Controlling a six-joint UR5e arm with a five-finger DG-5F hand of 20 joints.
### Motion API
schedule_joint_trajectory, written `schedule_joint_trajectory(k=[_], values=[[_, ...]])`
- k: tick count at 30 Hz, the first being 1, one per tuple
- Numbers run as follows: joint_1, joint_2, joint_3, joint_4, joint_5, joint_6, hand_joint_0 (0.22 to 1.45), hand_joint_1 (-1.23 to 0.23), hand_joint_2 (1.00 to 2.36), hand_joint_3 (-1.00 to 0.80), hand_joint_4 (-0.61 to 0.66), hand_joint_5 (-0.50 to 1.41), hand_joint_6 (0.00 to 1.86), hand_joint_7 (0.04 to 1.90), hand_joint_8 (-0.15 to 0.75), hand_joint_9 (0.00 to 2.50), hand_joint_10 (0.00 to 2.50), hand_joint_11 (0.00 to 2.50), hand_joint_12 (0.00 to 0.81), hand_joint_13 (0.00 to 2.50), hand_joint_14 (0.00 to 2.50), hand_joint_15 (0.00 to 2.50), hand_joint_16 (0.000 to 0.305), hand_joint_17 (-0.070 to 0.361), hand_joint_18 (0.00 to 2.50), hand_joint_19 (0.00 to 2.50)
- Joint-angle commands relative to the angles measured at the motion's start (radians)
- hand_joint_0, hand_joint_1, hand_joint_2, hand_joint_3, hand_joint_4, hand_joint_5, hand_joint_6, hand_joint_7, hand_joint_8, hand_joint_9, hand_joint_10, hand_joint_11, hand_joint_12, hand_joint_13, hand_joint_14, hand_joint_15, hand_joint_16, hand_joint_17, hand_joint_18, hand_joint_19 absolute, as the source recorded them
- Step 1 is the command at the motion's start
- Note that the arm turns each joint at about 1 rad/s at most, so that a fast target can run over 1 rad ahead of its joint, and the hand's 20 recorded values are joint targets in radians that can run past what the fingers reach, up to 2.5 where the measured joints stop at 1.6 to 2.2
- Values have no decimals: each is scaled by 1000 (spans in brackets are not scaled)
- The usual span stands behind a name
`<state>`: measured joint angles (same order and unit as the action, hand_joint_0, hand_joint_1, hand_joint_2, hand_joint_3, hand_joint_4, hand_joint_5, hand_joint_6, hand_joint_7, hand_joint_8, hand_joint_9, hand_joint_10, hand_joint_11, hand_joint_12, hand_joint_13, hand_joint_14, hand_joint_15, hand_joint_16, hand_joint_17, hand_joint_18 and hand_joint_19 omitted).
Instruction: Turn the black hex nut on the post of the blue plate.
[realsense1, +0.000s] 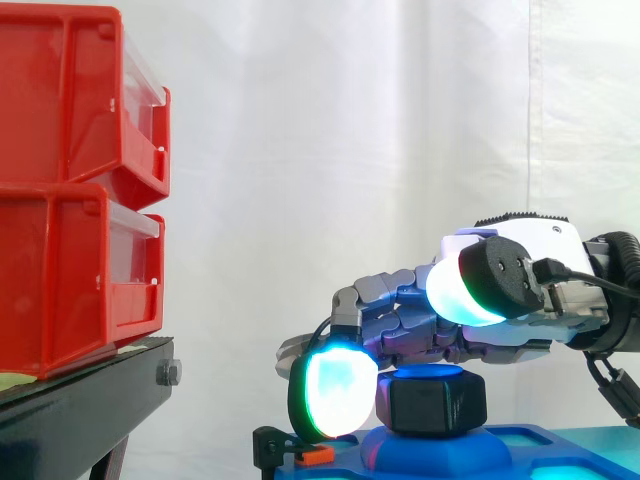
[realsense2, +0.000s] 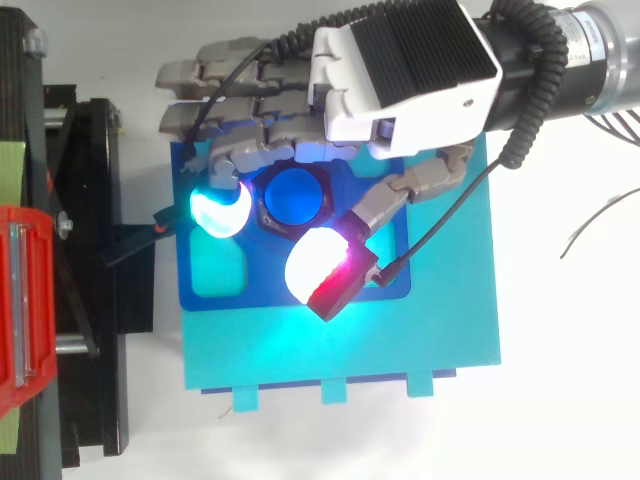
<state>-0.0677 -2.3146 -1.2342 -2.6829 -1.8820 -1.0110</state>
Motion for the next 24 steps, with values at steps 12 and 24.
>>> schedule_joint_trajectory(k=[12,24], values=[[-7,1,1,11,-29,0,507,-189,1000,-500,306,-171,504,1039,265,266,0,0,354,30,0,0,49,109,0,135],[-9,1,33,-9,-46,-1,508,-193,1000,-500,305,-174,504,1033,263,263,0,0,353,30,0,0,49,109,0,134]])
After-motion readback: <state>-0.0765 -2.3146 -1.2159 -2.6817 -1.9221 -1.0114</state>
